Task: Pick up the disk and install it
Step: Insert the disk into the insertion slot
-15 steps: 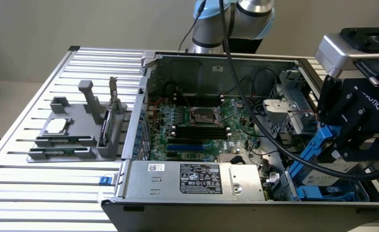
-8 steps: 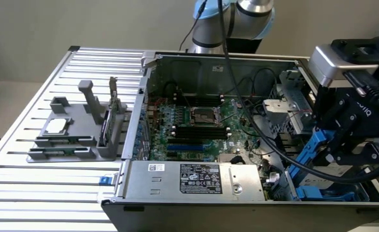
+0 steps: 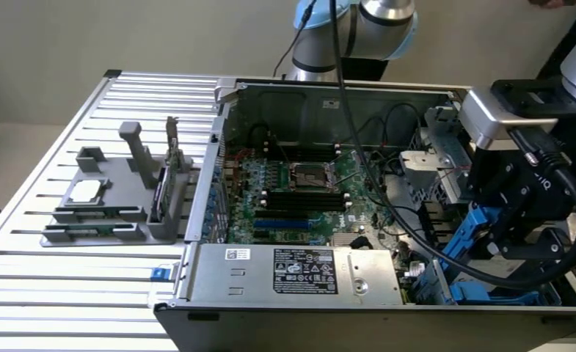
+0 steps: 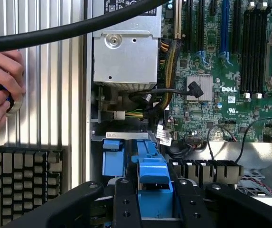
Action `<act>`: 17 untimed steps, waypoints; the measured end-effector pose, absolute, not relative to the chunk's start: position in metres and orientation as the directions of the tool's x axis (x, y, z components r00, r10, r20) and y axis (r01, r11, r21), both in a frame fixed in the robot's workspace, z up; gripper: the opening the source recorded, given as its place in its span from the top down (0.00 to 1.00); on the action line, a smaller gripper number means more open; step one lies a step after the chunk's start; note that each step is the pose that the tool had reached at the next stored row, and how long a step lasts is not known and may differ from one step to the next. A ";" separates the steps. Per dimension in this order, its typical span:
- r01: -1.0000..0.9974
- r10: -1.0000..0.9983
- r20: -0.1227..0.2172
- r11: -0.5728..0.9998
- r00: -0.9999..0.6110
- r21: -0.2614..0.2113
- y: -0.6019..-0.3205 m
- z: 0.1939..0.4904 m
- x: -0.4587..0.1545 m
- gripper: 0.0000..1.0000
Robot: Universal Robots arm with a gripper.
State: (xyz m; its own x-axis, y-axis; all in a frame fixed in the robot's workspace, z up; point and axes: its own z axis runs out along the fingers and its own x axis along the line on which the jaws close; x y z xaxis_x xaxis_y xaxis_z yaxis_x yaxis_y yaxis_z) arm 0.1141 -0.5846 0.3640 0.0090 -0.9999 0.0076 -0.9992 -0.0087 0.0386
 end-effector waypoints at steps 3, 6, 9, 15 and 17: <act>-0.999 -1.000 0.009 -0.009 0.009 0.039 -0.585 0.358 0.114 0.67; -0.999 -1.000 0.011 -0.009 0.009 0.039 -0.585 0.353 0.114 0.67; -0.999 -1.000 0.013 -0.009 0.009 0.039 -0.585 0.347 0.114 0.67; -0.999 -1.000 0.021 -0.008 0.009 0.039 -0.585 0.342 0.114 0.67; -0.999 -1.000 0.023 -0.008 0.009 0.039 -0.585 0.342 0.114 0.66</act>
